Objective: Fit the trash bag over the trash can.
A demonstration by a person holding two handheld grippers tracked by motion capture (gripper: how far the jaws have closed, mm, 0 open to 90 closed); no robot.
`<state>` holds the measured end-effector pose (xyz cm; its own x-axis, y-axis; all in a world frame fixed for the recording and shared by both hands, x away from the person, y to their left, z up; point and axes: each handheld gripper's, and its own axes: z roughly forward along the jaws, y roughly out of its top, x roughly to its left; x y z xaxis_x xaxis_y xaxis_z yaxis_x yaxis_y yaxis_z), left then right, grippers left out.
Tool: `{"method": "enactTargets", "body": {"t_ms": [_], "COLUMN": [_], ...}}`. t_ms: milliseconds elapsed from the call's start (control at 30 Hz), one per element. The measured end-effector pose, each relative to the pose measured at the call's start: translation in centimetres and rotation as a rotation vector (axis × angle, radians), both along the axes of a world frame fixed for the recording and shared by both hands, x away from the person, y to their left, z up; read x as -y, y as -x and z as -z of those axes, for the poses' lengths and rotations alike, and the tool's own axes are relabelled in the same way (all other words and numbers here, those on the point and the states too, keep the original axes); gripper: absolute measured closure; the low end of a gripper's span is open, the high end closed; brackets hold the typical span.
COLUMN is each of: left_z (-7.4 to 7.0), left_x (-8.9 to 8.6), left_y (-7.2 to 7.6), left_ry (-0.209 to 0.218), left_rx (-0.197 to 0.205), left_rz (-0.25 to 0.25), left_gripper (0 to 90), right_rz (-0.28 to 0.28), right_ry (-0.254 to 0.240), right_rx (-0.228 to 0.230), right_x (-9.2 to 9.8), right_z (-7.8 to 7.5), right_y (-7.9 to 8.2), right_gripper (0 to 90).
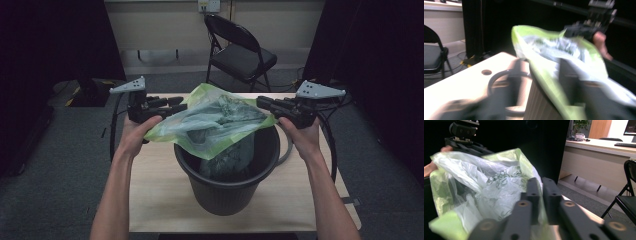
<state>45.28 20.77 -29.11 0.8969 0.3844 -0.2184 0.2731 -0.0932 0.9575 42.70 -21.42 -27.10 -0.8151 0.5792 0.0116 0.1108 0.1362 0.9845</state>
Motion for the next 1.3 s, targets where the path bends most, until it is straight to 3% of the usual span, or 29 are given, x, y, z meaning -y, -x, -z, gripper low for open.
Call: {"method": "enactTargets", "body": {"t_ms": [67,133,200,267,367,467,567,667,767,867,967,1067,1133,1233,1300], "left_z": [0.3,0.4,0.5,0.8,1.7,3.0,4.4,5.0,5.4,6.1,6.7,7.0,6.6,5.2,3.9], "left_x": [-0.3,-0.8,-1.2,-1.4,-1.4,-1.3,-1.2,-0.7,-0.7,-1.0,-1.4,-1.7,-1.6,-2.0,-2.5], "left_y": [0.6,1.3,1.7,1.4,0.8,0.8,0.9,1.1,0.8,0.7,1.3,1.7,1.8,1.7,1.5], "left_ry": [0.006,-0.008,-0.023,-0.034,-0.065,-0.101,-0.075,-0.120,-0.136,-0.119,-0.137,-0.112,-0.117,-0.059,-0.018], "left_rx": [0.015,0.029,0.035,0.028,0.002,-0.008,-0.035,-0.038,-0.058,-0.071,-0.069,-0.069,-0.054,-0.029,-0.006], "left_rz": [0.004,-0.004,-0.033,-0.062,-0.100,-0.102,-0.089,-0.111,-0.160,-0.148,-0.139,-0.121,-0.132,-0.157,-0.180], "left_gripper": [90.0,90.0,90.0,90.0,90.0,90.0,90.0,90.0,90.0,90.0,90.0,90.0,90.0,87.2,80.4], "right_rz": [0.004,0.004,0.006,0.010,0.033,0.065,0.068,0.059,0.086,0.091,0.093,0.084,0.097,0.111,0.123], "right_ry": [0.020,0.014,0.008,-0.003,-0.026,-0.004,0.010,0.019,0.051,0.044,0.085,0.097,0.090,0.051,0.039], "right_rx": [0.011,0.014,0.015,0.002,-0.044,-0.078,-0.112,-0.117,-0.136,-0.148,-0.141,-0.152,-0.143,-0.114,-0.096], "right_x": [-0.1,0.1,0.4,0.6,0.9,1.1,1.2,0.6,0.3,0.6,0.6,0.8,0.8,0.9,1.0], "right_z": [-0.1,-0.1,-0.1,0.1,0.6,1.8,3.3,4.4,4.9,5.1,5.4,6.2,6.1,5.0,4.0], "right_y": [0.5,0.9,0.9,0.4,-0.9,-1.7,-1.9,-1.7,-2.1,-2.5,-2.2,-1.9,-1.8,-1.8,-1.8], "right_gripper": [77.6,77.1,83.0,90.0,90.0,90.0,90.0,90.0,90.0,90.0,90.0,90.0,81.4,76.2,71.7]}}
